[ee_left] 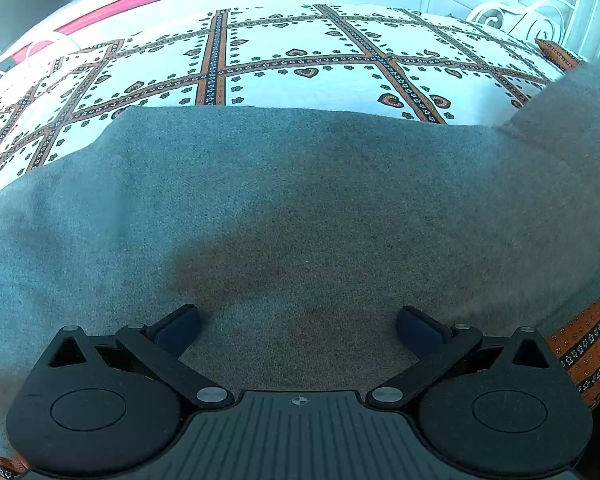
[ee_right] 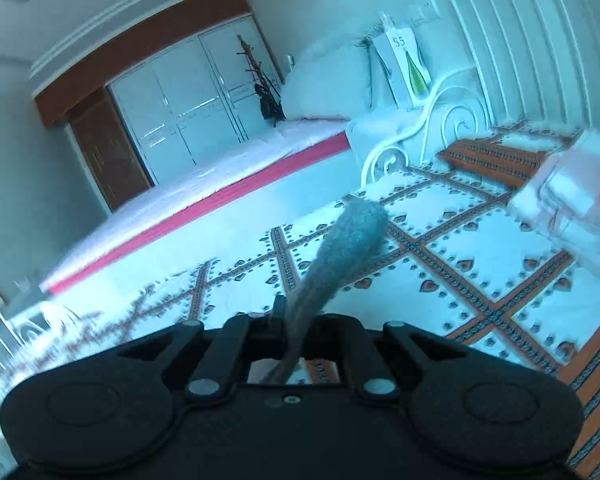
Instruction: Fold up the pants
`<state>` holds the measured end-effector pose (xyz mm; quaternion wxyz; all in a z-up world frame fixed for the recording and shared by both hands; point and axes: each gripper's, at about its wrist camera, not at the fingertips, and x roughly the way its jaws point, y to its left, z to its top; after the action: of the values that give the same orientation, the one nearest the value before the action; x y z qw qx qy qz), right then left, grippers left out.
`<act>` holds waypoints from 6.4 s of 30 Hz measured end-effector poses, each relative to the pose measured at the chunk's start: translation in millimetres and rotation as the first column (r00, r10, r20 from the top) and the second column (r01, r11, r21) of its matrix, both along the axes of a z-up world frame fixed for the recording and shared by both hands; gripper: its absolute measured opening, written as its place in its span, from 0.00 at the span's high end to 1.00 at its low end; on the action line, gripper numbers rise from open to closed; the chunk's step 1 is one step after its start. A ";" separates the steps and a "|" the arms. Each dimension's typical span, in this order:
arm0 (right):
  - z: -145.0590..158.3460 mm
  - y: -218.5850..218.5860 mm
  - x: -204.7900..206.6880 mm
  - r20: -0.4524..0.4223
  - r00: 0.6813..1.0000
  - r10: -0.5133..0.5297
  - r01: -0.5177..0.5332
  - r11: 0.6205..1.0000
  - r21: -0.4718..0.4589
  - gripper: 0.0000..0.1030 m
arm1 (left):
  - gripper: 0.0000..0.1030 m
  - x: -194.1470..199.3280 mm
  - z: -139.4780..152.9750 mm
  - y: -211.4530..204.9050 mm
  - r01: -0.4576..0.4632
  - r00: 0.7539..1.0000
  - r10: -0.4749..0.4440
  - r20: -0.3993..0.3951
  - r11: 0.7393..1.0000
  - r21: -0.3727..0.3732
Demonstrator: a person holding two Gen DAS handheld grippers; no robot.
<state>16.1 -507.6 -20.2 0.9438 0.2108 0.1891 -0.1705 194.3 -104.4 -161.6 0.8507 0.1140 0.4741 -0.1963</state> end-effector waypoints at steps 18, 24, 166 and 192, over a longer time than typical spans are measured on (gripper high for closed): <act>-96.9 -61.4 -40.0 -0.305 0.923 -0.234 0.342 0.861 0.377 0.79 | 0.00 -2.0 -0.4 -0.9 0.000 1.000 0.000 0.009 1.000 0.004; -97.8 -57.7 -29.8 -0.333 0.917 -0.219 0.317 0.907 0.278 1.00 | 0.00 -1.8 -0.5 -1.7 -0.006 1.000 0.006 0.009 1.000 0.008; -112.1 -67.9 -61.0 -0.246 0.909 -0.335 0.414 0.779 0.471 0.89 | 0.00 -53.1 1.0 -131.7 0.166 0.984 -0.164 0.068 0.986 -0.016; 3.8 114.6 27.5 -0.034 0.973 0.229 -0.228 0.973 0.021 0.96 | 0.00 -20.2 18.2 -39.0 -0.043 0.997 0.050 0.065 0.994 -0.104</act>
<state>43.5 -393.0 -16.4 0.9518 0.1925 0.2304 -0.0629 174.1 -143.3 -143.4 0.8753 0.0657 0.4370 -0.1964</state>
